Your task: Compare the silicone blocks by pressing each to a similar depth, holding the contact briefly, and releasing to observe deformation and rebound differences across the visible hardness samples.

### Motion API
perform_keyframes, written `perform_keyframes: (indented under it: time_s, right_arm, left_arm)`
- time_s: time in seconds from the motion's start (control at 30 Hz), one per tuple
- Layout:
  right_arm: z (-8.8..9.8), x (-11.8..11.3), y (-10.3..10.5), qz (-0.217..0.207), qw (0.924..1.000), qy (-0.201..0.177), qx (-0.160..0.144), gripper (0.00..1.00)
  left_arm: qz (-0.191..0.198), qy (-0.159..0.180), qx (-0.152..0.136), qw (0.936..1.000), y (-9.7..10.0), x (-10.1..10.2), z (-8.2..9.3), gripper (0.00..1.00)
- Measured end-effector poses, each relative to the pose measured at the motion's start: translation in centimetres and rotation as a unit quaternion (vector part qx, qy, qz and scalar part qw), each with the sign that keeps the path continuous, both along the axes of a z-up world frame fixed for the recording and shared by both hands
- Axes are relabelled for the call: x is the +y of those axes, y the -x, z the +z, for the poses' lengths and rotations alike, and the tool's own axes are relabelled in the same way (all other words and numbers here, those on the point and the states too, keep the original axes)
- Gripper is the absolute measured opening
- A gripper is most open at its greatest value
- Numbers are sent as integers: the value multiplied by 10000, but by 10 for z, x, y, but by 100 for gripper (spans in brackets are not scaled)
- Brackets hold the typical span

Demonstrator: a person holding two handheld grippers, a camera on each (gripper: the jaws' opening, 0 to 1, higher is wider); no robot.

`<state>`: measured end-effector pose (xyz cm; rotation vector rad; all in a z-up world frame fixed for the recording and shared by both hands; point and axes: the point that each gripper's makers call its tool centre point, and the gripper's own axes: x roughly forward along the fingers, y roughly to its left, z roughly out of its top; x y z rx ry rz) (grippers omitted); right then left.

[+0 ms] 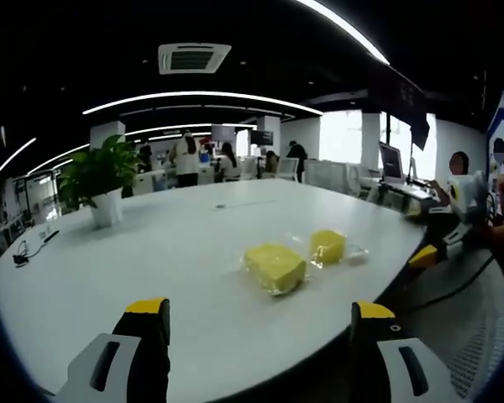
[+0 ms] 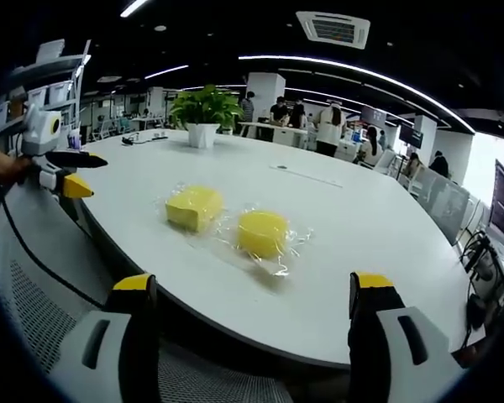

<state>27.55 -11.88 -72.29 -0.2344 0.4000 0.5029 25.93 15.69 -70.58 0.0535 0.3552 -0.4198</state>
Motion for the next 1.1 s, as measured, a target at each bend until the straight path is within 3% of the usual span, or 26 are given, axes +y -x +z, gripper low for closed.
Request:
perform_keyframes:
  time_s: [1.1]
  right_arm:
    - [-2,0,0,28,10000,48,63,87]
  left_arm:
    - [-134,33,66,9999,2,-3,-3,89]
